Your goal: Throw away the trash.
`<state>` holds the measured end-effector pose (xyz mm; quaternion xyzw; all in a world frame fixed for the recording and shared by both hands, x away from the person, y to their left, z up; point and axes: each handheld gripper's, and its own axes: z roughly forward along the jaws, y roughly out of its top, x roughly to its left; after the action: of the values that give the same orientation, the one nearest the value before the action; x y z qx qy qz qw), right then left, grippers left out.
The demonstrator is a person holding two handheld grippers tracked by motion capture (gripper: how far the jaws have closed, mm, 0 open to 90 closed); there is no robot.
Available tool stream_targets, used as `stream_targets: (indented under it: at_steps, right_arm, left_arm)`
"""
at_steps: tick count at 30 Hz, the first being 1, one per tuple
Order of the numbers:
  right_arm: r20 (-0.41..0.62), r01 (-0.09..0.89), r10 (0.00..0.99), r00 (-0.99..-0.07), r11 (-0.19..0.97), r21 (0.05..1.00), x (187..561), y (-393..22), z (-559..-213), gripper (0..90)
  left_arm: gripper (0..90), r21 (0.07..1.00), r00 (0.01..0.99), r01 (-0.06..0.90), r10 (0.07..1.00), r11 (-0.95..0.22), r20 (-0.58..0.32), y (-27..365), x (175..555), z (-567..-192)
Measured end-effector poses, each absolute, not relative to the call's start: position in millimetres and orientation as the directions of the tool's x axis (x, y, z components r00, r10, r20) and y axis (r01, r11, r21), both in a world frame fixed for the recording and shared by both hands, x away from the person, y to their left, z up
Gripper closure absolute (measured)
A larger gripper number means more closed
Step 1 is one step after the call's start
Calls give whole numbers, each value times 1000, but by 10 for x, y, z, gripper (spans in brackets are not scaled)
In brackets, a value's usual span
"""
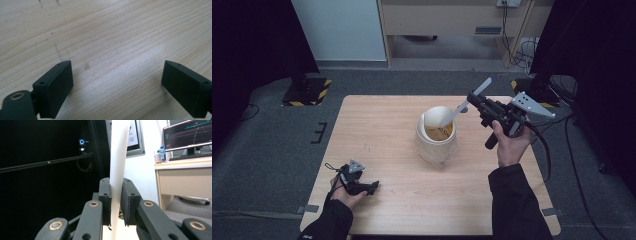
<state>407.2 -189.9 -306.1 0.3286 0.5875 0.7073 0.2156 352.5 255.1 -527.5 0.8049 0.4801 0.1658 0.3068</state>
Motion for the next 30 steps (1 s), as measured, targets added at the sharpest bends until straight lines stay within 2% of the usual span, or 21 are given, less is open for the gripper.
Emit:
stream_targets:
  at_steps: [30]
  right_arm:
    - [161,189,734,-660,-45,981,4244,-1511,-3819,795]
  left_arm:
    - [70,648,492,666,871,-369,-9,2527,3530,-5283]
